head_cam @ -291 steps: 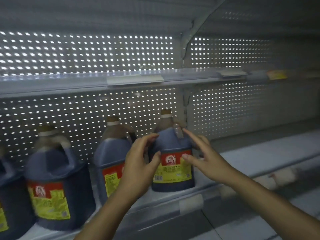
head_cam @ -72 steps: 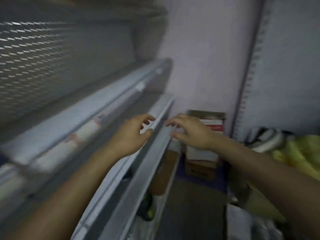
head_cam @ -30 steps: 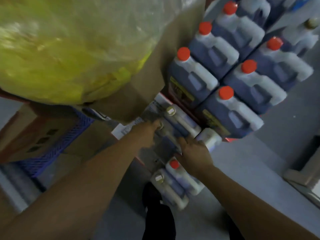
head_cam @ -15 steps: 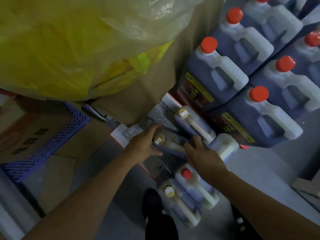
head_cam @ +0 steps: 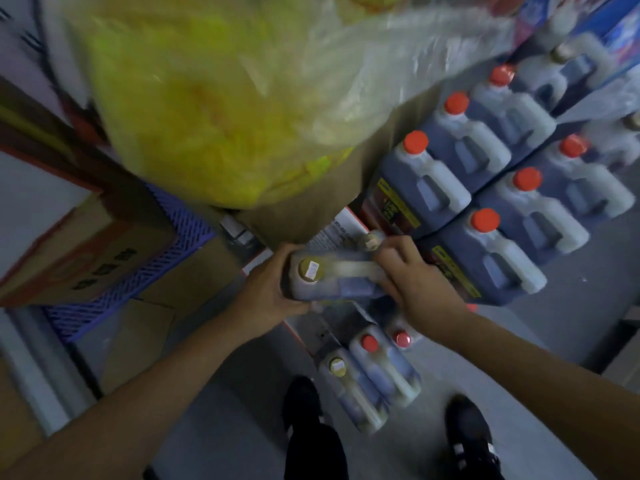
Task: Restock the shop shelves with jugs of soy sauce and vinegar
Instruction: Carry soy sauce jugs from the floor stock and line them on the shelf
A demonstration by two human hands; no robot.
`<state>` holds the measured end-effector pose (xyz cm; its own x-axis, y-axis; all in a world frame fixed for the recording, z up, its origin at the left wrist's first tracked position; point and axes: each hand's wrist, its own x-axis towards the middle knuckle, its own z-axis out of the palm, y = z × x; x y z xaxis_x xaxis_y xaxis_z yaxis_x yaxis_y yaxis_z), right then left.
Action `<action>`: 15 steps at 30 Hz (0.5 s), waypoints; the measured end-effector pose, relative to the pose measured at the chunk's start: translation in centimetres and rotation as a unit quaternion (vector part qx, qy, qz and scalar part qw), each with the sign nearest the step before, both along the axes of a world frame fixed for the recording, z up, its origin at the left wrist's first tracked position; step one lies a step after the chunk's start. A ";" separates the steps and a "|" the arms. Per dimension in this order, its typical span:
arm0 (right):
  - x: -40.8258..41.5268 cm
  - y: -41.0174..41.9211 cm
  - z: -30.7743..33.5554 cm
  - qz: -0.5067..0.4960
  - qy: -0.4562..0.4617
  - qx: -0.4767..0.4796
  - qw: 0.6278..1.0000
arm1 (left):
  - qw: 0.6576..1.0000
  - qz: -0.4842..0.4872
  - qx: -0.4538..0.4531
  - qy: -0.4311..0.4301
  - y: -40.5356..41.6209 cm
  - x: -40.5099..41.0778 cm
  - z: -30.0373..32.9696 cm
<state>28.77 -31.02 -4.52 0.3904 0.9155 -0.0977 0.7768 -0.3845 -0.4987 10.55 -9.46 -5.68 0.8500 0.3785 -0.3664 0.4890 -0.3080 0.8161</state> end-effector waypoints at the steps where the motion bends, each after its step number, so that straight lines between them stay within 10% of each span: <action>1: 0.7 0.5 3.0 0.008 0.000 0.021 1.000 | 1.000 0.020 0.000 -0.012 0.0 0.0 3.3; 15: 0.5 4.9 56.2 0.180 0.165 0.366 0.898 | 0.901 0.297 0.139 -0.283 -7.6 -4.1 61.2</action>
<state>29.25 -26.14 51.63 0.1168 0.8426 0.5257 0.5487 0.3864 -0.7413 6.48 -17.05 55.53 0.4874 0.8392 0.2410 0.1658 -0.3600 0.9181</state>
